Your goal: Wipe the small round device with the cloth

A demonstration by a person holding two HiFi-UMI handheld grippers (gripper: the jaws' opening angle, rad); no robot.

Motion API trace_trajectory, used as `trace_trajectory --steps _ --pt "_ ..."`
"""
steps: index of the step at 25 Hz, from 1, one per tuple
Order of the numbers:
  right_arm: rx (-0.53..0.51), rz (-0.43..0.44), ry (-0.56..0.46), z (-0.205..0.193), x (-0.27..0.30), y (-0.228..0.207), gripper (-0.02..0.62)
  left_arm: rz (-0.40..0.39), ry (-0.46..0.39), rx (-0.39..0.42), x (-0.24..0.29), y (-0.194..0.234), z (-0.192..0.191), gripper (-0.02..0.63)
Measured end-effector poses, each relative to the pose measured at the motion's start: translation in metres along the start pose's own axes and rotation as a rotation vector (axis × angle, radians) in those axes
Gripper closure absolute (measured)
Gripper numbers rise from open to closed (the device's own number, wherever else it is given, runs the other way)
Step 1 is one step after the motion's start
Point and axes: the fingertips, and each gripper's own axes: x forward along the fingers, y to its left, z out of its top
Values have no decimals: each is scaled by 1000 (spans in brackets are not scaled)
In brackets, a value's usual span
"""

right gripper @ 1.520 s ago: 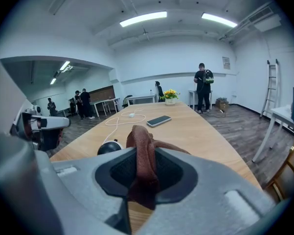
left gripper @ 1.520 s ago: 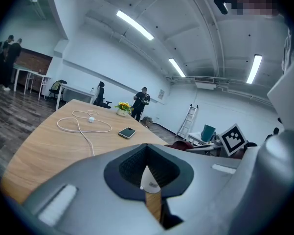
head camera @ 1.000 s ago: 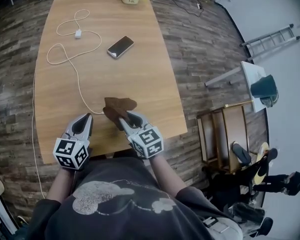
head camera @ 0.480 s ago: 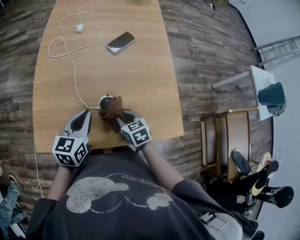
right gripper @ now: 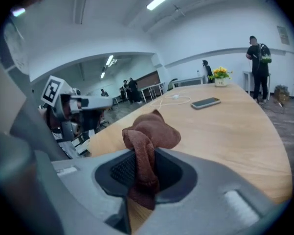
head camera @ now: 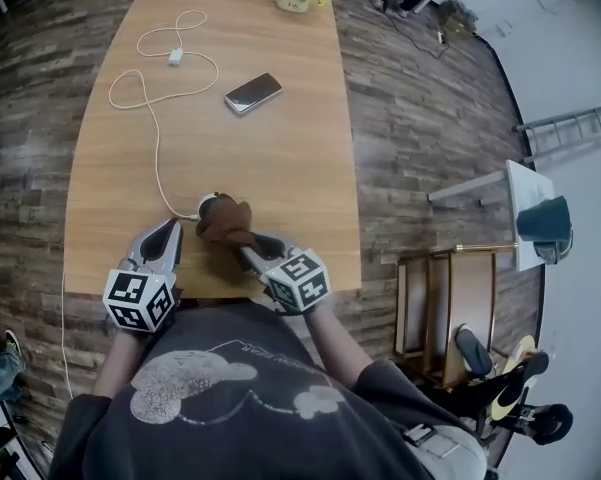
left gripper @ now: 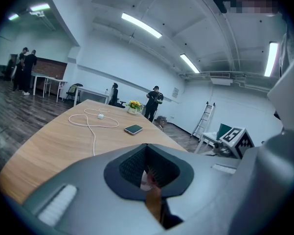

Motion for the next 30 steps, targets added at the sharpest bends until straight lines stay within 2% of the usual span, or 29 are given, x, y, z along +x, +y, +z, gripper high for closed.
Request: trace_trajectory --steps 5,8,13,19,26,30 --pt "42 -35 -262 59 -44 -26 520 41 -24 -11 -1 14 6 588" --pt "60 -64 -322 80 -42 -42 520 52 -34 -11 1 18 9 588" --pt "105 -32 -278 79 -4 -40 520 60 -44 -7 -1 21 14 588" --pt "180 -62 -182 45 29 -45 520 84 -51 -14 -5 30 15 588" --pt "187 -112 -41 5 49 -57 520 96 -46 -26 -9 37 12 588" --pt "174 -128 -5 -4 55 -59 520 98 -42 -34 -8 40 10 588"
